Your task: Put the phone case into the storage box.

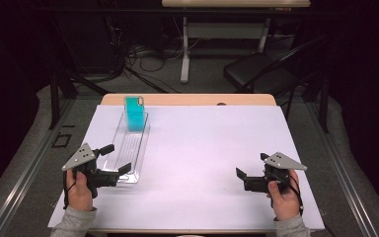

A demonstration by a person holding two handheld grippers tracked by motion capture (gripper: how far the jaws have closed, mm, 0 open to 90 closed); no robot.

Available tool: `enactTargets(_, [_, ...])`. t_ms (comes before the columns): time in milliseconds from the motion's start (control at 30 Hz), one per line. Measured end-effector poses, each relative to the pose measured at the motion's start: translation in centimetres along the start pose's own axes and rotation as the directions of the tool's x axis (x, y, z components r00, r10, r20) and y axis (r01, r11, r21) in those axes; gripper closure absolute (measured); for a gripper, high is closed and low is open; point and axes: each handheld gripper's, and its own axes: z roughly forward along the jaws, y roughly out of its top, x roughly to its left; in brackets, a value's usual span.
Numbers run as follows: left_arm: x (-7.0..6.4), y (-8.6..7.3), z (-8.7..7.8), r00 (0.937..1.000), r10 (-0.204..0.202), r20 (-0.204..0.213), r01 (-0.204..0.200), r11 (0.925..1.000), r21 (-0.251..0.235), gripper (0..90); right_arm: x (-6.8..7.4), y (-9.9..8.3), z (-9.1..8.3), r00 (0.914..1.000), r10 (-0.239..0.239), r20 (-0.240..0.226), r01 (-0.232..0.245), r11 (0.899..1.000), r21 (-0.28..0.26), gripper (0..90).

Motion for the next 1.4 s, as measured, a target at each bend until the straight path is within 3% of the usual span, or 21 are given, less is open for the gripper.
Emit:
enactTargets(233, [0.4, -0.9, 0.0, 0.9996, -0.025, -0.013, 0.025, 0.9997, 0.002, 4.7, -0.3, -1.0, 0.6, 0.9999, 0.012, 0.0, -0.012, 1.0, 0.007, 0.0])
enactTargets(533, [0.6, -1.6, 0.2, 0.9997, -0.023, -0.012, 0.023, 0.9997, 0.009, 4.7, -0.4, -1.8, 1.1, 0.9999, 0.016, -0.001, -0.016, 1.0, 0.009, 0.0])
enactTargets(867, [0.8, -1.8, 0.2, 0.9996, -0.02, -0.018, 0.02, 0.9996, 0.02, 4.7, -0.3, -2.3, 1.4, 0.9998, 0.02, -0.002, -0.02, 1.0, -0.006, 0.0])
enactTargets(1000, [0.9, -1.9, 0.2, 0.9994, -0.029, -0.021, 0.029, 0.9993, 0.022, 4.7, -0.4, -2.6, 1.6, 0.9991, 0.04, -0.011, -0.04, 0.999, 0.007, 0.0])
enactTargets(1400, [0.9, -1.9, 0.1, 0.9994, -0.027, -0.022, 0.028, 0.9995, 0.017, 4.7, -0.5, -2.9, 1.9, 0.9991, 0.041, -0.013, -0.04, 0.999, 0.02, 0.0])
